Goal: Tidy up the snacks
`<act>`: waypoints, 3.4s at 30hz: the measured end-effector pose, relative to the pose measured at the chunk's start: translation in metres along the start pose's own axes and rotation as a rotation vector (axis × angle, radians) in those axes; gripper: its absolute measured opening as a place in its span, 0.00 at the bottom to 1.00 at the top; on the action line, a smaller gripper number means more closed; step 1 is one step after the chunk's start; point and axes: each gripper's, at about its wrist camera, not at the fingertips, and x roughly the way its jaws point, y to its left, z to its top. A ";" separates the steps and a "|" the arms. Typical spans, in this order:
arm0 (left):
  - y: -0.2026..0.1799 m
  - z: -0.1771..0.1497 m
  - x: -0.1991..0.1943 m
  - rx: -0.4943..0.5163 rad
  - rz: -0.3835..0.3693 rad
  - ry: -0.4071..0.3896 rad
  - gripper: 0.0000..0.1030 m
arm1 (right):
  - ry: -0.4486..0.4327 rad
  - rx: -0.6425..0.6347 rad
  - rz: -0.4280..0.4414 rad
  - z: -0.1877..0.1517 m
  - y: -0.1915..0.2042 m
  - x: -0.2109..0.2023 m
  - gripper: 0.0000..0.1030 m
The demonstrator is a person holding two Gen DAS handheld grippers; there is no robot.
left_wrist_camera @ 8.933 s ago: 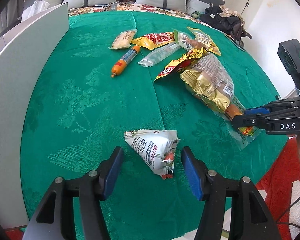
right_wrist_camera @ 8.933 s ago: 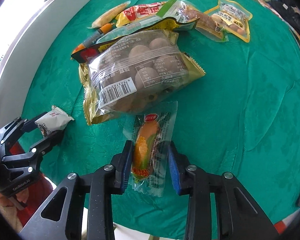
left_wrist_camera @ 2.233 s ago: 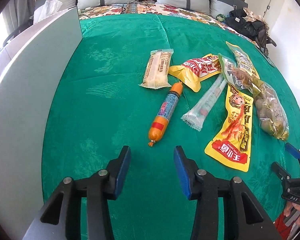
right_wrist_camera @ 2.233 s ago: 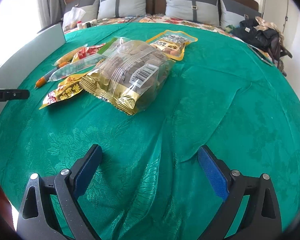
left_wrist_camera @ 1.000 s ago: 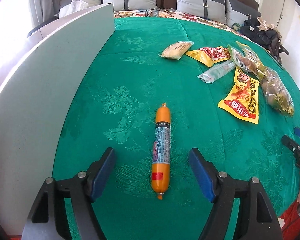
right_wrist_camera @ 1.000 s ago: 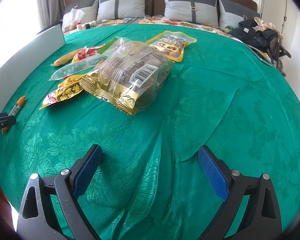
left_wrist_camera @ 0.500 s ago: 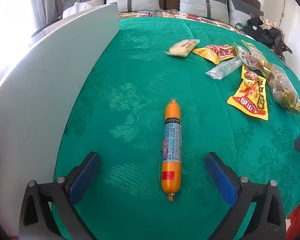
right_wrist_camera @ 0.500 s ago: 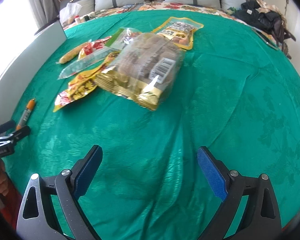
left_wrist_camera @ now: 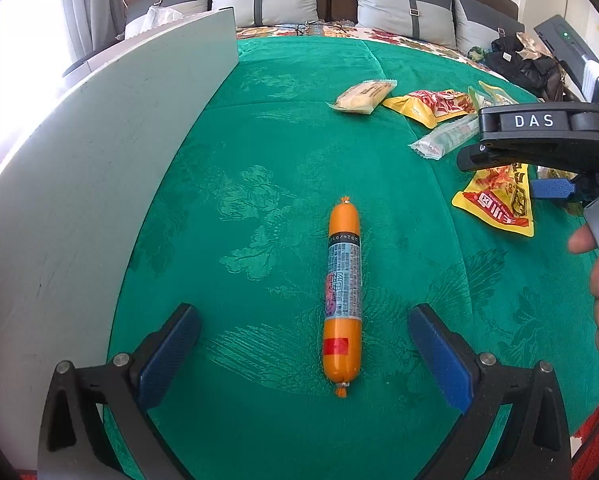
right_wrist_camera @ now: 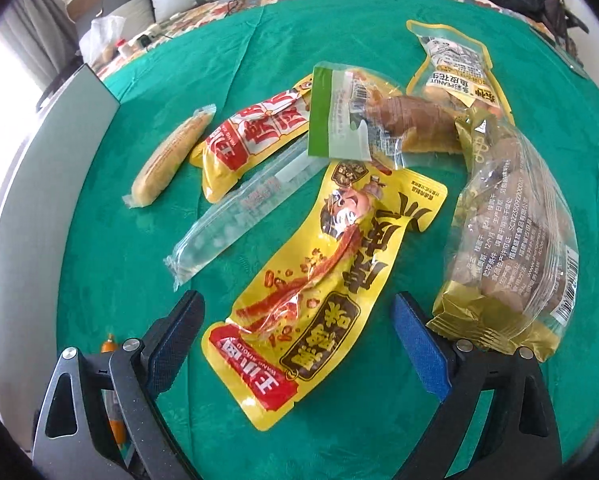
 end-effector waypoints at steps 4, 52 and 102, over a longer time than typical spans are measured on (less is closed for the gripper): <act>0.000 0.000 0.000 0.000 0.000 0.000 1.00 | 0.009 -0.194 -0.092 0.002 0.022 0.008 0.91; -0.009 0.002 -0.010 0.109 -0.078 0.007 0.67 | -0.102 -0.375 0.013 -0.107 -0.135 -0.072 0.89; 0.164 0.046 -0.148 -0.395 -0.322 -0.215 0.15 | -0.069 -0.345 0.604 0.007 0.104 -0.165 0.46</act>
